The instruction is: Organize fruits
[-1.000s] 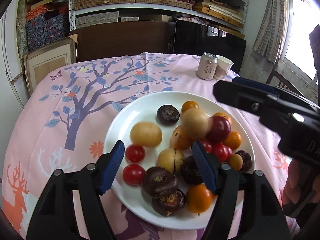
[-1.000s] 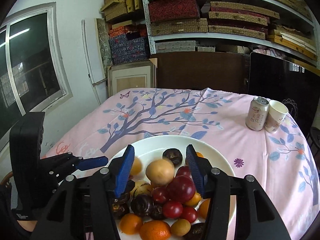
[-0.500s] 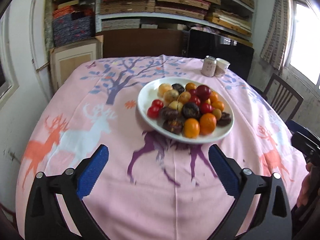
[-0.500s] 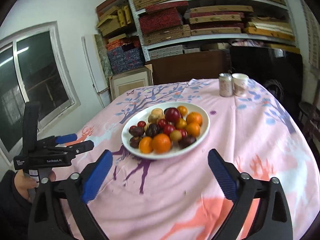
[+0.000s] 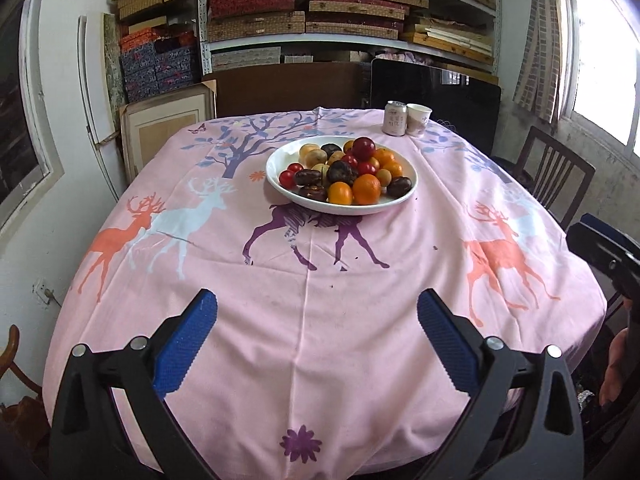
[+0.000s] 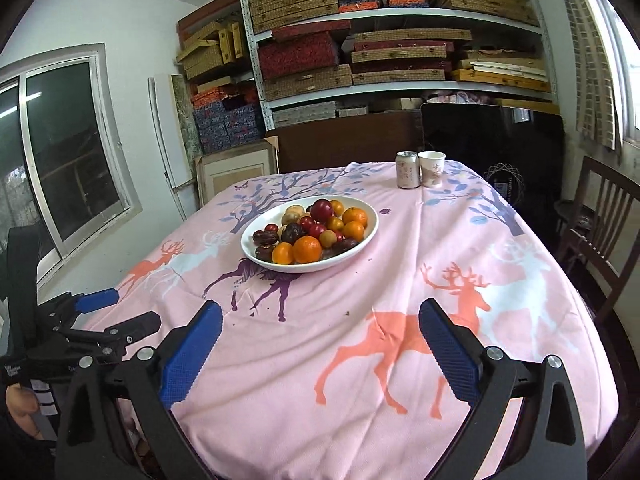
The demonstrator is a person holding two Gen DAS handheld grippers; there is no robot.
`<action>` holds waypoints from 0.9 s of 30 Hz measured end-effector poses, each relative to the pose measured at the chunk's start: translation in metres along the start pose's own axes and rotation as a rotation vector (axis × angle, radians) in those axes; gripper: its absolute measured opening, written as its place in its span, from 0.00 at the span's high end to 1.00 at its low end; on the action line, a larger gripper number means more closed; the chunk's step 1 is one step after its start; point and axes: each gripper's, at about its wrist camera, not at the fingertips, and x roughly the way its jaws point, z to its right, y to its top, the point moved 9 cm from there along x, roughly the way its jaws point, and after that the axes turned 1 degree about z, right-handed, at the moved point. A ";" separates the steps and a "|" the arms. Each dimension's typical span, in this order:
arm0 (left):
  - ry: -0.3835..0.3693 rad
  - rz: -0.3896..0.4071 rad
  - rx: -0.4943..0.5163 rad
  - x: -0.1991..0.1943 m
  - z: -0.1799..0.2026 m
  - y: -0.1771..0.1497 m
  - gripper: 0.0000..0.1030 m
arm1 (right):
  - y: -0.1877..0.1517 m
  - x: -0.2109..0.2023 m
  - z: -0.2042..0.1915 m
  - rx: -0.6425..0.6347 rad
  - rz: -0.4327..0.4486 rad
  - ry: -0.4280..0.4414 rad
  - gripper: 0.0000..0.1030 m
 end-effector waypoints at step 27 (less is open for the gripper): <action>0.083 0.056 -0.038 -0.033 -0.013 -0.011 0.05 | -0.026 -0.044 -0.019 -0.049 0.005 -0.028 0.04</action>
